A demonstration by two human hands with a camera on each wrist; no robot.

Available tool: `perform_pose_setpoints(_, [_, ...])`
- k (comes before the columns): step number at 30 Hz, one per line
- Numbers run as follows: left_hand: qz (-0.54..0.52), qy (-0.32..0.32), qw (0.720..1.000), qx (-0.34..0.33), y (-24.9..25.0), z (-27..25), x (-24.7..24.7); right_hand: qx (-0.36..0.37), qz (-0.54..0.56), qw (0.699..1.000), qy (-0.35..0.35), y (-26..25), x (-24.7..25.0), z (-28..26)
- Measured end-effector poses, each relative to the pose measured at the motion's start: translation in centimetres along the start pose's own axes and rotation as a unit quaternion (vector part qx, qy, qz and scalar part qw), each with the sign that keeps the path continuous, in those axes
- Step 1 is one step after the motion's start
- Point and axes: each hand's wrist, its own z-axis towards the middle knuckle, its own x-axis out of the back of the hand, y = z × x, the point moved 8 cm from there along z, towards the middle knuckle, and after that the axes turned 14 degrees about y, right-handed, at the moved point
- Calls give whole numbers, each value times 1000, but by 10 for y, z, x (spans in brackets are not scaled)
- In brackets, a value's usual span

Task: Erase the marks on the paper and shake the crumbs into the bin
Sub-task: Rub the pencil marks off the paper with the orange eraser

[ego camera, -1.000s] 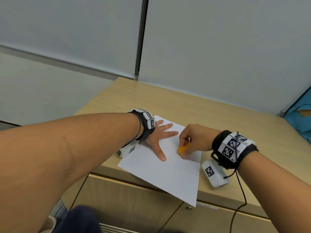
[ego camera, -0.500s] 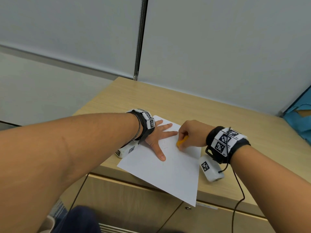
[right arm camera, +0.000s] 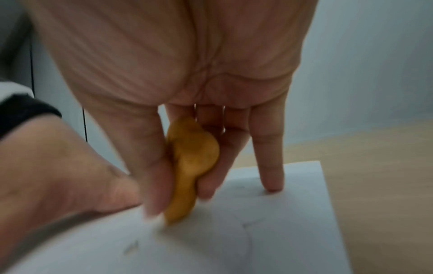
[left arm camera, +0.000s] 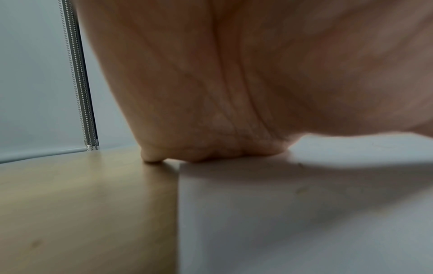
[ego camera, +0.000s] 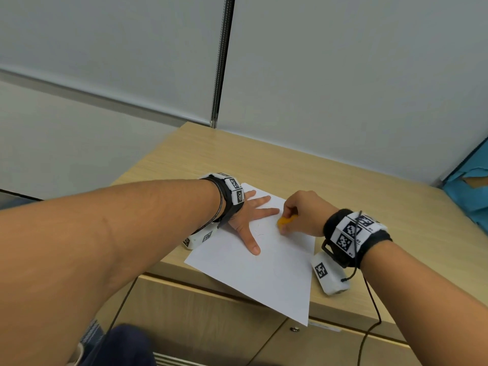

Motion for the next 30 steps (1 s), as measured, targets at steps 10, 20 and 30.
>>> perform_pose_setpoints(10, [-1,5,1000,-2,0,2,-1,-39,-4,998,40,7,2,5])
perform_pose_setpoints(20, [-2,-4,1000,0,0,0,-1,-78,9,996,51,29,5,1])
perform_pose_setpoints(30, [-3,-1,1000,5,-2,1,-2,-90,48,995,24,31,4,-2])
